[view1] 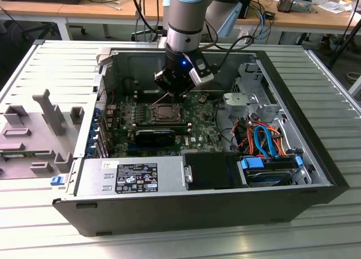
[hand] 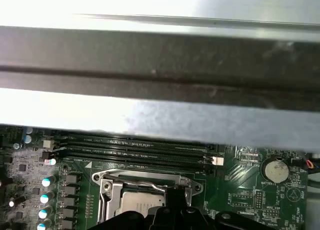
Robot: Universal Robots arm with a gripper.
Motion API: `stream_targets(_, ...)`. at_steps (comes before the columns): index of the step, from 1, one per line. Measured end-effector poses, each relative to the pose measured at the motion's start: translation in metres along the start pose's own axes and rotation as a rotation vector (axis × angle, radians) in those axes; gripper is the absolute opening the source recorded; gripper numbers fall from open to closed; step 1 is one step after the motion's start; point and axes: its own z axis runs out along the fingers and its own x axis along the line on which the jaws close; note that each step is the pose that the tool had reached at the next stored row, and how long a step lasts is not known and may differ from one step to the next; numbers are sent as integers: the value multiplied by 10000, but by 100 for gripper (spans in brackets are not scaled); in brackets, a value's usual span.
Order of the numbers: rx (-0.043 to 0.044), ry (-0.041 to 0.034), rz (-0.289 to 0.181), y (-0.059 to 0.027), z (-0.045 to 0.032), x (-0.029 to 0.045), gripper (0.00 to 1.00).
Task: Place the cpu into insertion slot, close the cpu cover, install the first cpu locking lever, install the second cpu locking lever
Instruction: 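Install the first cpu locking lever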
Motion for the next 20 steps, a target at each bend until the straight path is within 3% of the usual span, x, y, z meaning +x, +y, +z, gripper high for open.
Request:
stream_targets(2,-50,-6,-5,-4,-7,0,11)
stream_targets(6,-55,-4,-1,-13,-8,7,11)
stream_targets(12,-58,-18,-2,-155,-6,86,11)
stream_targets(13,-75,-36,-4,-165,0,187,11)
stream_targets(17,-147,-78,-8,-149,10,384,11)
stream_targets(20,-187,-136,-12,-142,0,471,11)
